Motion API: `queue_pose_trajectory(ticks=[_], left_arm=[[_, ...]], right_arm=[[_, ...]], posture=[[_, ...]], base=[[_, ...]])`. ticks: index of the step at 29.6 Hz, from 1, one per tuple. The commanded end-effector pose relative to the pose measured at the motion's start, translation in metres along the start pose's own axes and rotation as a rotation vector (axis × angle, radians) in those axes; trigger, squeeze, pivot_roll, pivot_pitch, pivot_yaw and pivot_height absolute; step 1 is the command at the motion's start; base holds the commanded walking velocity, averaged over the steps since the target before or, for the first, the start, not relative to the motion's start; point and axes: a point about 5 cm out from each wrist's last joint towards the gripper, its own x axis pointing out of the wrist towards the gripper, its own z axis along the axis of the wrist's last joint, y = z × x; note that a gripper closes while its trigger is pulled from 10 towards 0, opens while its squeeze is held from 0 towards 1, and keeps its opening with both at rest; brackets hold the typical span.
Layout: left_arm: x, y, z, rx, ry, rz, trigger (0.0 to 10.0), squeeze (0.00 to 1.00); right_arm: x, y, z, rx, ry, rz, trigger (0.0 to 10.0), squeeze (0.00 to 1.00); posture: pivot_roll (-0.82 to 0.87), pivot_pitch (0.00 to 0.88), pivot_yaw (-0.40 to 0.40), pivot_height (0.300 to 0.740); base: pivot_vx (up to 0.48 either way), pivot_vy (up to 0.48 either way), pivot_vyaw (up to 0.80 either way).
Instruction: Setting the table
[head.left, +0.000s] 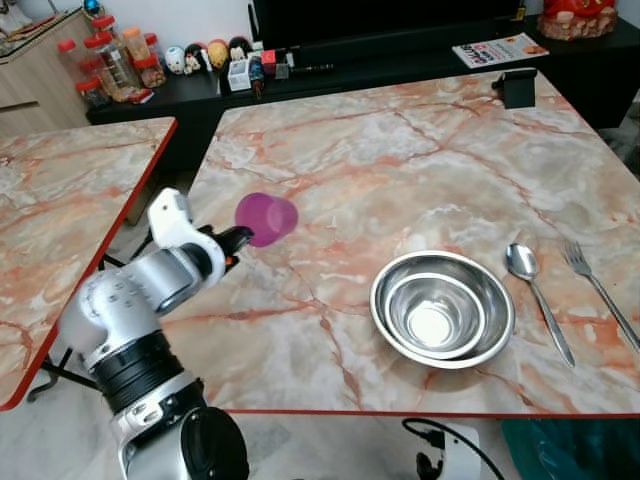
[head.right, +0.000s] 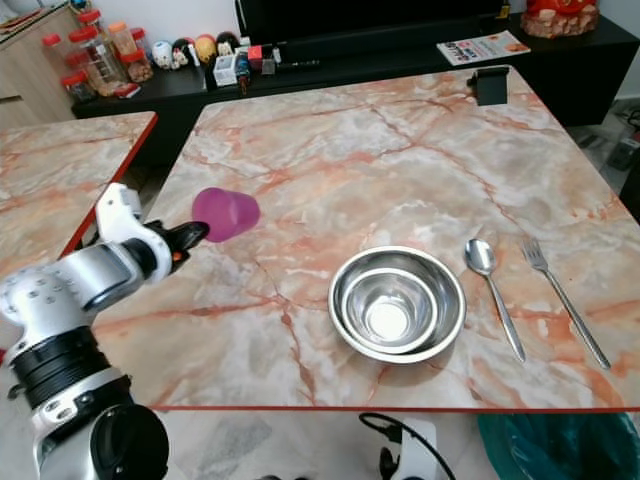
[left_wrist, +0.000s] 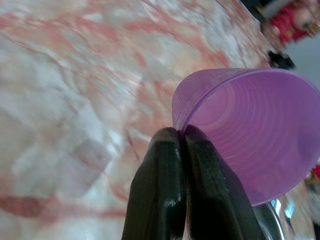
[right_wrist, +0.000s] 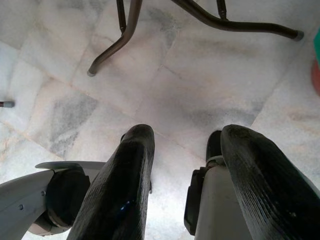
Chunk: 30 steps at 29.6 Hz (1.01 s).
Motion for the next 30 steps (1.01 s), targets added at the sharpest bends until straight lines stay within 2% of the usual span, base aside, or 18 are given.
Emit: queue_pose_trajectory(ticks=[1,5,6,7,8,11,14,17,22,23,24,26,27,28,30], left_arm=[[0.006,-0.018,-0.037,-0.052,0.125,-0.114,10.0,0.0],[-0.002,-0.015,-0.041,0.018,0.191,-0.105,10.0,0.0],[-0.007,-0.015,-0.04,0.114,0.222,-0.12,10.0,0.0],[-0.007,-0.015,-0.04,0.114,0.222,-0.12,10.0,0.0],[-0.01,-0.015,-0.039,0.167,0.236,-0.134,10.0,0.0],[-0.011,-0.015,-0.039,0.175,0.236,-0.138,10.0,0.0],[-0.014,-0.006,-0.031,0.329,0.271,-0.047,10.0,0.0],[-0.014,-0.007,-0.031,0.352,0.277,-0.039,10.0,0.0],[-0.015,-0.004,-0.027,0.599,0.283,0.041,10.0,0.0],[-0.014,-0.01,-0.023,0.681,0.262,-0.002,10.0,0.0],[-0.013,-0.013,-0.021,0.72,0.259,-0.028,10.0,0.0],[-0.013,-0.015,-0.021,0.742,0.259,-0.044,10.0,0.0],[-0.011,-0.021,-0.018,0.841,0.248,-0.098,10.0,0.0],[-0.011,-0.021,-0.018,0.841,0.248,-0.098,10.0,0.0],[-0.008,-0.025,-0.015,0.939,0.235,-0.14,10.0,0.0]], right_arm=[[0.0,0.004,-0.002,0.012,0.008,0.007,10.0,0.0],[0.0,0.004,-0.001,0.014,0.008,0.006,10.0,0.0],[0.0,0.004,-0.001,0.015,0.008,0.005,10.0,0.0],[0.0,0.004,-0.001,0.015,0.008,0.005,10.0,0.0],[0.0,0.004,-0.001,0.016,0.008,0.005,10.0,0.0],[0.0,0.004,-0.001,0.016,0.008,0.005,10.0,0.0],[0.0,0.005,-0.002,0.017,0.01,0.006,10.0,0.0],[0.0,0.005,-0.001,0.018,0.01,0.006,10.0,0.0],[0.0,0.006,-0.001,0.021,0.009,0.008,10.0,0.0],[0.0,0.006,-0.001,0.02,0.009,0.009,10.0,0.0],[0.0,0.006,-0.001,0.02,0.009,0.01,10.0,0.0],[0.0,0.006,-0.001,0.02,0.009,0.01,10.0,0.0],[0.0,0.007,-0.001,0.019,0.01,0.011,10.0,0.0],[0.0,0.007,-0.001,0.019,0.01,0.011,10.0,0.0],[0.0,0.007,-0.002,0.02,0.01,0.011,10.0,0.0]], posture=[[0.12,0.039,0.166,0.74],[0.12,0.039,0.169,0.74],[0.12,0.039,0.167,0.74],[0.12,0.039,0.167,0.74],[0.12,0.039,0.167,0.74],[0.12,0.039,0.167,0.74],[0.13,0.035,0.168,0.74],[0.13,0.034,0.169,0.74],[0.13,0.032,0.169,0.74],[0.13,0.033,0.17,0.74],[0.13,0.033,0.17,0.74],[0.13,0.033,0.17,0.74],[0.13,0.035,0.171,0.74],[0.13,0.035,0.171,0.74],[0.12,0.034,0.173,0.74]], base=[[0.0,0.0,0.0],[0.0,0.0,0.0],[0.0,0.0,0.0],[0.0,0.0,0.0],[0.0,0.0,0.0],[0.0,0.0,0.0],[0.0,0.0,0.0],[0.0,0.0,0.0],[0.0,0.0,0.0],[0.0,0.0,0.0],[0.0,0.0,0.0],[0.0,0.0,0.0],[0.0,0.0,0.0],[0.0,0.0,0.0],[0.0,0.0,0.0]])
